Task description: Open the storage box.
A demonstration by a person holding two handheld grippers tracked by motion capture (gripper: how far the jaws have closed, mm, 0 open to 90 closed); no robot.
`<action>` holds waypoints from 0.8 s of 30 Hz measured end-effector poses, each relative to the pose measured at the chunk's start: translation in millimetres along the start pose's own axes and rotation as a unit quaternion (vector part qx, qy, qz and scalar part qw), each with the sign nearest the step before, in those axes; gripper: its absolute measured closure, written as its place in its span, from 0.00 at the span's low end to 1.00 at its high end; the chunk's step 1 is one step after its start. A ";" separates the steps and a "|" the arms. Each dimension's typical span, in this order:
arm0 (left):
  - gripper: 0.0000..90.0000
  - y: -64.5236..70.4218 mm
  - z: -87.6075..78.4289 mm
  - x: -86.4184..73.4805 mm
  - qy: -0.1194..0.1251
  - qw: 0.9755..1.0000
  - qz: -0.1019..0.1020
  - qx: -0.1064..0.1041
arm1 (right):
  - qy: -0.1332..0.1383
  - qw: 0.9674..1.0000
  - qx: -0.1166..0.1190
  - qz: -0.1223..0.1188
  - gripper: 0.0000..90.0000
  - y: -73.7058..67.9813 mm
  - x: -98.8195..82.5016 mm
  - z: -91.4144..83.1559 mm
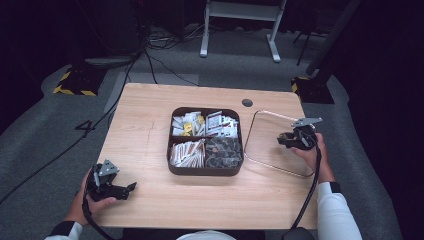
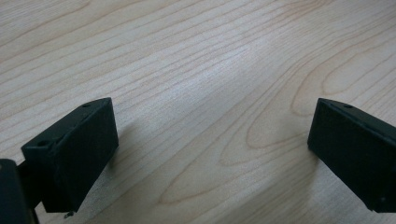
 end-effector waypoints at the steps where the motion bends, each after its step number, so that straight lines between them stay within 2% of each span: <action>1: 0.02 -0.2 0.0 0.1 0.000 1.000 0.002 0.000 | -0.005 1.000 -0.001 0.001 0.65 0.3 -2.1 3.4; 9: 0.02 -0.3 0.1 0.2 0.000 1.000 0.001 0.000 | -0.005 1.000 0.005 0.010 0.65 1.2 -8.5 11.4; 24: 0.02 -0.3 0.1 0.2 0.000 1.000 0.001 0.000 | -0.017 1.000 0.010 0.003 0.65 -2.9 -17.3 24.6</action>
Point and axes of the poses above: each handheld gripper's, and its own axes: z roughly forward along the jaws, x roughly out of its top, y roughly to its right, the point moved 2 cm from there along z, roughly forward along the jaws, and after that the axes turned 11 degrees about y, right-handed, at the moved point
